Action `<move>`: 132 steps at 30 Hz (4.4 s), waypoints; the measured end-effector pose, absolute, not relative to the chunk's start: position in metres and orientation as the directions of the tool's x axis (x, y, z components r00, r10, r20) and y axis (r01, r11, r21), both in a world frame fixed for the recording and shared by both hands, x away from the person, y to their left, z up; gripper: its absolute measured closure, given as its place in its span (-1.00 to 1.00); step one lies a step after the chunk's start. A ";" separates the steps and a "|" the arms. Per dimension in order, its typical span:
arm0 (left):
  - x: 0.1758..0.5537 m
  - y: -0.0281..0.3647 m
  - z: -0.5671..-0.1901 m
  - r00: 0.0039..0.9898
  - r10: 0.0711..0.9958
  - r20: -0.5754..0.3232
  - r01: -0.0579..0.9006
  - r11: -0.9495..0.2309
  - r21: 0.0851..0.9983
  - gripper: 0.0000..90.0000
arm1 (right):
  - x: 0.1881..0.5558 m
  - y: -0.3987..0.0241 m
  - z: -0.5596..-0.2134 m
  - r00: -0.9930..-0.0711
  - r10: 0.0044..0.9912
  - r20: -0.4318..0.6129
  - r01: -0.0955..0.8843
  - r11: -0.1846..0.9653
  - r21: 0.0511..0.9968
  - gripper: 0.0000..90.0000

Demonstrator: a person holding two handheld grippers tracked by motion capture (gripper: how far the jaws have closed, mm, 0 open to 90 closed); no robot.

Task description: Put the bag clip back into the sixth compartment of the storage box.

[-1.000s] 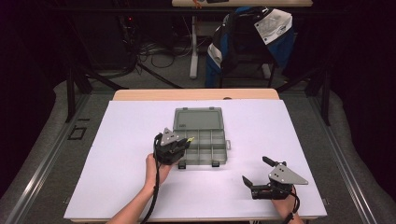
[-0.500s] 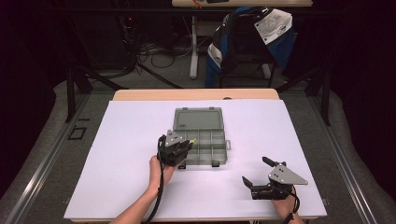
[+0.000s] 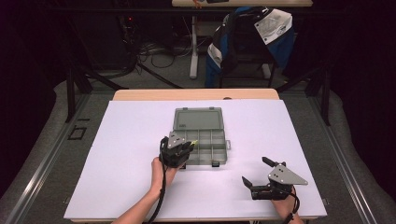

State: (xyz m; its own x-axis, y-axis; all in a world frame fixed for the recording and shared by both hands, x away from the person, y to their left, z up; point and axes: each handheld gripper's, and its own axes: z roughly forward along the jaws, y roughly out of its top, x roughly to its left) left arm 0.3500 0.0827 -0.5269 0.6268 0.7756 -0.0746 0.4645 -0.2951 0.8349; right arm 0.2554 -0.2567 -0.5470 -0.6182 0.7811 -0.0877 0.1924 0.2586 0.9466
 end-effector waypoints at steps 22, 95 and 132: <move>0.349 0.079 -0.531 0.625 0.778 -0.065 0.468 -0.306 0.829 0.77 | 0.255 -0.257 -0.547 -0.620 0.779 -0.088 0.195 0.261 0.945 -0.99; 0.298 0.131 -0.516 0.671 0.742 -0.010 0.365 -0.319 0.875 -0.76 | 0.253 -0.256 -0.546 -0.627 0.774 -0.084 0.197 0.263 0.944 -0.99; 0.265 0.202 -0.533 0.612 0.791 0.018 0.332 -0.278 0.902 -0.76 | 0.253 -0.254 -0.547 -0.629 0.773 -0.086 0.197 0.266 0.944 -0.99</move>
